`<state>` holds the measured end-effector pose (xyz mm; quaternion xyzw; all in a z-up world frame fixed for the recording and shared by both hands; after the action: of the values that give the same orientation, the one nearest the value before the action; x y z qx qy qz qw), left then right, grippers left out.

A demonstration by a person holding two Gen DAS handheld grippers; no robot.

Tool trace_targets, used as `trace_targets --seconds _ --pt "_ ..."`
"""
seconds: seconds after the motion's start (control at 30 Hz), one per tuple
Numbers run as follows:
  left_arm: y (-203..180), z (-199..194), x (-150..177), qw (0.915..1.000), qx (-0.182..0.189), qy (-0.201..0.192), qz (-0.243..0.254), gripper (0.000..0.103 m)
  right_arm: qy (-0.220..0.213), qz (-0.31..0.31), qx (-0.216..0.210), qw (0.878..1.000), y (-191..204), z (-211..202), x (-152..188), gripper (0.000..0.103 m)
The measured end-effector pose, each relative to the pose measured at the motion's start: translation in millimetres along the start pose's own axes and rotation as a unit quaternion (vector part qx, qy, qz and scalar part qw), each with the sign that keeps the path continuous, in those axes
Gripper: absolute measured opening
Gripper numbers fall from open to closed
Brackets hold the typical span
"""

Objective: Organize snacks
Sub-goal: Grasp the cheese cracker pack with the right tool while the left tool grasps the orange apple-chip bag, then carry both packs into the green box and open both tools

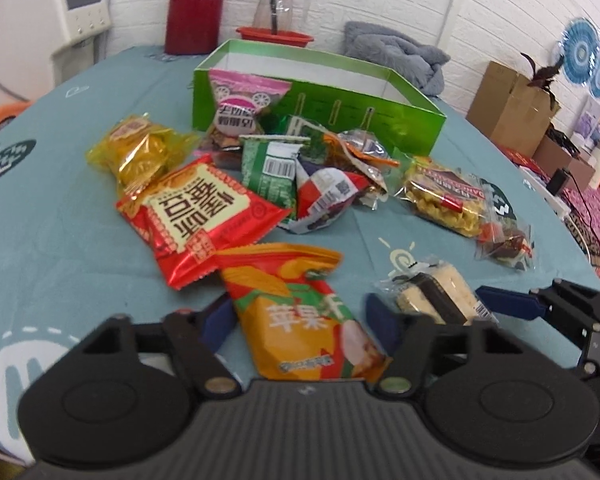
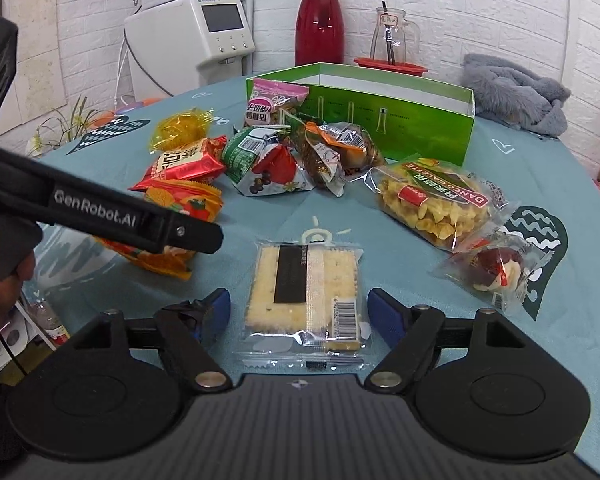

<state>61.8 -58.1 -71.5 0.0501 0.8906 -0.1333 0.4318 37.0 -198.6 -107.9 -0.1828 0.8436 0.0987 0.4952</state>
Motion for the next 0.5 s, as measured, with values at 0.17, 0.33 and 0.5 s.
trace_targets --seconds 0.17,0.33,0.5 --pt "3 -9 -4 0.9994 0.029 0.006 -0.015 0.038 -0.006 -0.003 -0.003 1.0 0 -3 -4 0.095" --pt "-2 -39 -31 0.9972 0.067 -0.032 -0.005 0.037 -0.033 -0.007 -0.013 0.999 -1 -17 -23 0.095" --pt "-4 -53 -80 0.9932 0.068 -0.093 0.02 0.034 -0.073 -0.006 -0.02 0.997 -13 -25 -59 0.095"
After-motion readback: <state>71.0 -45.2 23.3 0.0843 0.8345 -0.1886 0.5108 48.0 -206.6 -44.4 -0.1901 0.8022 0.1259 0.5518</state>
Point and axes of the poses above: each gripper's, at about its wrist camera, not at the fingertips, and z roughly the way its jaws point, y to its left, x to its underside, the point moved 6 cm from there along z, roughly the way its jaws point, and after that the axes turned 6 degrees about -y, right-handed, at the moved point
